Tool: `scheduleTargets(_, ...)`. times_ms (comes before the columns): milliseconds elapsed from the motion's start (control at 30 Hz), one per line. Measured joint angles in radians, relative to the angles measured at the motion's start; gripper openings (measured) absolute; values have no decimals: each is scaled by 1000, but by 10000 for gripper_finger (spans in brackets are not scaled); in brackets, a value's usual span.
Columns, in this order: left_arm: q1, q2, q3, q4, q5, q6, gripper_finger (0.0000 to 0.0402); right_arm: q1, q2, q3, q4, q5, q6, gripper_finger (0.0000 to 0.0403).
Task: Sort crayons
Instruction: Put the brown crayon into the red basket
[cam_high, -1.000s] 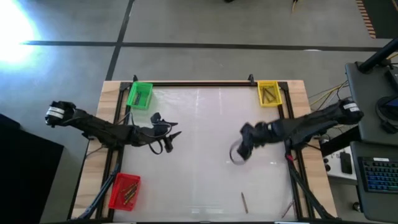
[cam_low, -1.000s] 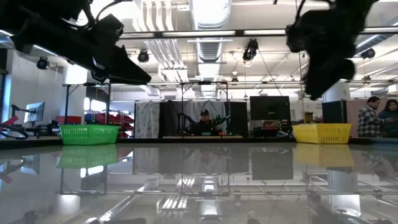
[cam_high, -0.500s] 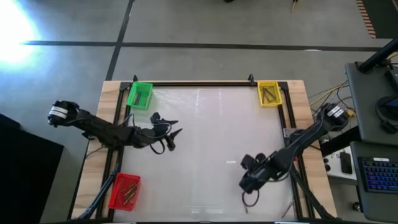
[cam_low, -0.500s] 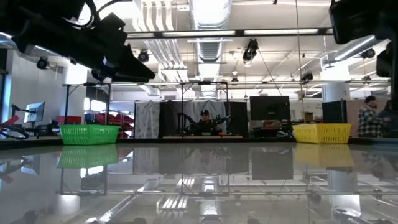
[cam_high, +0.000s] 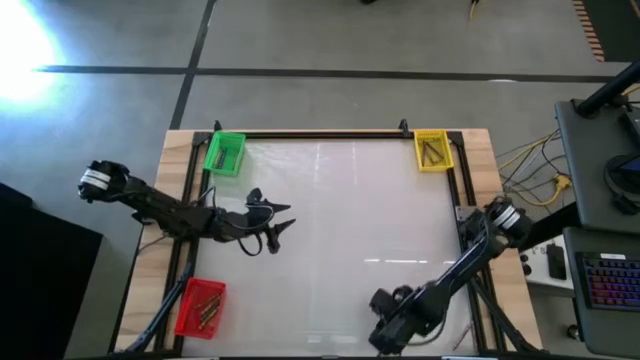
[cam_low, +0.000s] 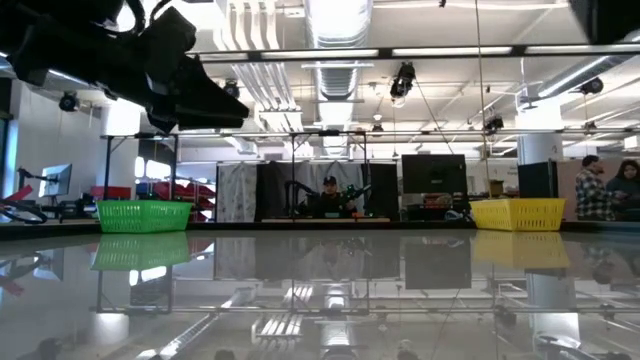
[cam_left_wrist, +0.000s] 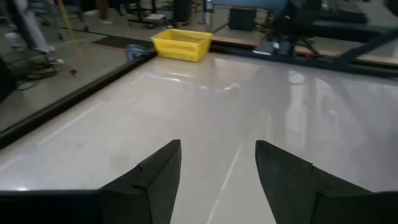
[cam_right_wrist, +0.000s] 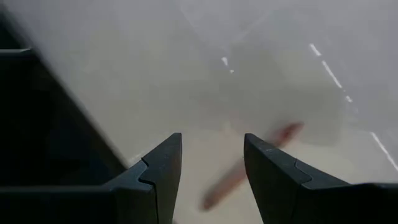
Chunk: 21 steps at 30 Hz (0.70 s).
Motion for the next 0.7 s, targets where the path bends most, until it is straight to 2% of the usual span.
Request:
scheduleTargets(133, -31, 4, 0, -2, 29, -20, 190, 14, 85, 120, -87, 0, 28, 162)
scheduleTargets(367, -109, 4, 0, 3, 97, -46, 190, 31, 203, 307, -452, 0, 182, 162)
scheduleTargets(567, -168, 19, 0, -3, 98, -80, 190, 35, 247, 366, -454, -2, 221, 162)
scheduleTargets(700, -201, 23, 0, -4, 98, -107, 190, 36, 282, 373, -455, -42, 266, 162)
